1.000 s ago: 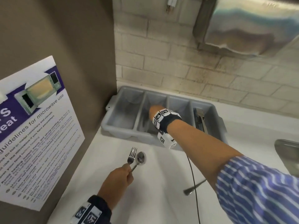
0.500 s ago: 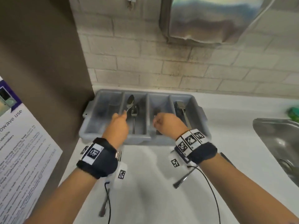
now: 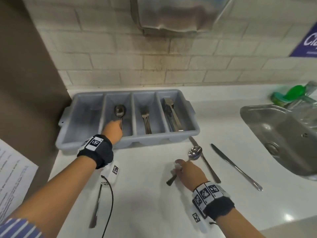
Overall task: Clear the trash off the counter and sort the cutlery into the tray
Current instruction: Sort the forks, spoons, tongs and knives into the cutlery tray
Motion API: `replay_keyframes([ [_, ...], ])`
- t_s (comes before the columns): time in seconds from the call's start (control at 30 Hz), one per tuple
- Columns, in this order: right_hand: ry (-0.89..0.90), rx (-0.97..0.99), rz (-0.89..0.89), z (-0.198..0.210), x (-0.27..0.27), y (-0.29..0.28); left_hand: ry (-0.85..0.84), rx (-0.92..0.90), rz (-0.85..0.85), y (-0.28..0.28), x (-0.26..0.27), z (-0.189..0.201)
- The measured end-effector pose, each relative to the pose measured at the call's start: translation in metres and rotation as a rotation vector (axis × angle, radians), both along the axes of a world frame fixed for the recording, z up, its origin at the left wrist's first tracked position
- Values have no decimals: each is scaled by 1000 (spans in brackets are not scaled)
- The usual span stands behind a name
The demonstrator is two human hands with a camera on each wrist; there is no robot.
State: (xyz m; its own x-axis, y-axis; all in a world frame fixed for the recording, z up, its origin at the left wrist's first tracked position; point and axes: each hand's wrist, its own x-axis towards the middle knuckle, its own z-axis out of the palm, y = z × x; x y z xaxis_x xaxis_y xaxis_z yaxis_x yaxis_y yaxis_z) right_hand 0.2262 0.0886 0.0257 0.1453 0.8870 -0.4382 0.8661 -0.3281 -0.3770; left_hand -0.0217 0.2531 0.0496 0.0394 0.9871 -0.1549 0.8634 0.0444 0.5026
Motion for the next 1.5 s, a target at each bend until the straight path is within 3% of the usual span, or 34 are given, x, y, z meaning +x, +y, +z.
replay_keyframes([
  [0.1, -59, 58, -77, -11, -4, -3, -168, 270, -26, -46, -5, 13],
  [0.23, -120, -7, -71, -13, -4, 3, -236, 362, -6, -120, -22, 23],
  [0.37, -160, -1, -30, -11, -8, 2, -85, 202, 86, -162, -57, -4],
  [0.5, -160, 149, -40, -19, -10, -9, 89, -136, 183, -186, -81, -38],
  [0.63, -188, 155, 158, -21, -14, -25, 142, -194, 199, -196, -76, -49],
  [0.83, 136, 185, 417, 12, -25, -14, 194, -238, 245, -203, -58, -53],
  [0.97, 420, 424, 219, 63, -67, 42, 232, -175, 130, -201, -58, -59],
  [1.0, 479, 440, 192, 74, -83, 61, 273, -135, 85, -199, -61, -65],
  [1.1, 560, 352, 184, 83, -126, 122, 379, -273, 59, -200, -64, -63],
  [1.23, 336, 126, 211, 61, -159, 179, 214, -147, 72, -214, -67, -34],
  [1.33, 240, 99, 255, 48, -166, 191, -14, -42, 291, -221, -67, -34],
  [1.5, 74, 113, 358, 45, -171, 180, -227, 72, 311, -231, -73, -5],
])
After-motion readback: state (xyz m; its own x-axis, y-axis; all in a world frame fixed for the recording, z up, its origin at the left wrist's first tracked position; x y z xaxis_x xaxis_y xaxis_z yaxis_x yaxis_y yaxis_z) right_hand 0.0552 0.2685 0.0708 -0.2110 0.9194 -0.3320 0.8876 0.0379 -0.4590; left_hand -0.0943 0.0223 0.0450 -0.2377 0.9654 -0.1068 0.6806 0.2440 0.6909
